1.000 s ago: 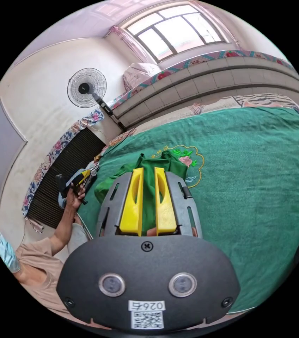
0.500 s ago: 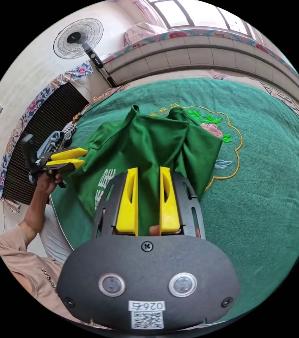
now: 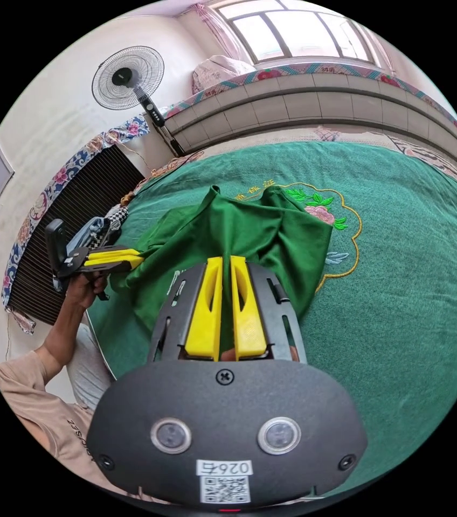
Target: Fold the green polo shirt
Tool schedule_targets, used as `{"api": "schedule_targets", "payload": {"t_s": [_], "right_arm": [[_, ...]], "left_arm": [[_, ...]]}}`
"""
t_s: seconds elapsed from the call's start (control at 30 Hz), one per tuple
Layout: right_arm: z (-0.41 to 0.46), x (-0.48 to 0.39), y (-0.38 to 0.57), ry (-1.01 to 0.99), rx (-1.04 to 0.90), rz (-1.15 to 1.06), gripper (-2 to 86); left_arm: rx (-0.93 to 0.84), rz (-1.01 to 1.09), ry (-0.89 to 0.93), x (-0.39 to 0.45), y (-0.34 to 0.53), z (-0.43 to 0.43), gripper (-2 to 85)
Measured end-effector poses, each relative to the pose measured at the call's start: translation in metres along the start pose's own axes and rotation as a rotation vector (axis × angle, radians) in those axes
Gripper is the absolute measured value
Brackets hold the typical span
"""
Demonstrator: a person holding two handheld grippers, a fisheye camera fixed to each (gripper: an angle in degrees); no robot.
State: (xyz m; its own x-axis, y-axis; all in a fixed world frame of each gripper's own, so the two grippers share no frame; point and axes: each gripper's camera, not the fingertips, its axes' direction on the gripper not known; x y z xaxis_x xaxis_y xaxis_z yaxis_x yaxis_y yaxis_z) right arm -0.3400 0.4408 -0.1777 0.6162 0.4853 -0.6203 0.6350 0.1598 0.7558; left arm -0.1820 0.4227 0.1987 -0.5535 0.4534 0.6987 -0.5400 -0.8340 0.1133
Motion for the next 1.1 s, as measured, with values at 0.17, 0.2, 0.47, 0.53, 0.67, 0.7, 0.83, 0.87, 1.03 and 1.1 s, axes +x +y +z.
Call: {"api": "schedule_targets", "payload": {"t_s": [0.17, 0.2, 0.47, 0.53, 0.67, 0.7, 0.83, 0.87, 1.03, 1.1], "right_arm": [[-0.089, -0.04, 0.047, -0.044, 0.055, 0.003, -1.4], [-0.099, -0.043, 0.053, -0.05, 0.061, 0.004, -1.5], [-0.246, -0.08, 0.167, -0.335, 0.15, -0.095, -1.2], [-0.273, -0.097, 0.187, -0.547, 0.05, -0.285, -1.2], [-0.345, -0.157, 0.271, -0.771, -0.166, -0.778, -0.3], [-0.355, -0.164, 0.285, -0.718, -0.154, -0.81, 0.0], [-0.394, -0.164, 0.335, -0.561, -0.039, -0.696, 3.0], [-0.394, -0.157, 0.338, -0.579, 0.0, -0.591, 3.8], [-0.336, -0.191, 0.355, -0.497, 0.006, -0.415, 7.9], [-0.289, -0.222, 0.36, -0.44, -0.104, -0.407, 9.5]], "left_arm": [[0.081, -0.061, 0.075, -0.022, 0.019, -0.025, 0.2], [0.102, -0.073, 0.098, -0.027, 0.024, -0.031, 0.1], [0.258, -0.011, 0.37, -0.054, 0.056, -0.067, -0.2], [0.21, 0.252, 0.691, -0.044, 0.057, -0.076, -0.4], [0.095, 0.634, 0.879, -0.006, 0.071, -0.103, -0.8], [0.097, 0.685, 0.795, 0.003, 0.08, -0.115, -0.9], [0.109, 0.644, 0.622, -0.003, 0.099, -0.139, -0.6], [0.112, 0.614, 0.62, -0.007, 0.1, -0.141, -0.5], [0.233, 0.249, 0.548, -0.045, 0.095, -0.136, 5.4], [0.217, 0.148, 0.545, -0.05, 0.091, -0.123, 7.3]]}}
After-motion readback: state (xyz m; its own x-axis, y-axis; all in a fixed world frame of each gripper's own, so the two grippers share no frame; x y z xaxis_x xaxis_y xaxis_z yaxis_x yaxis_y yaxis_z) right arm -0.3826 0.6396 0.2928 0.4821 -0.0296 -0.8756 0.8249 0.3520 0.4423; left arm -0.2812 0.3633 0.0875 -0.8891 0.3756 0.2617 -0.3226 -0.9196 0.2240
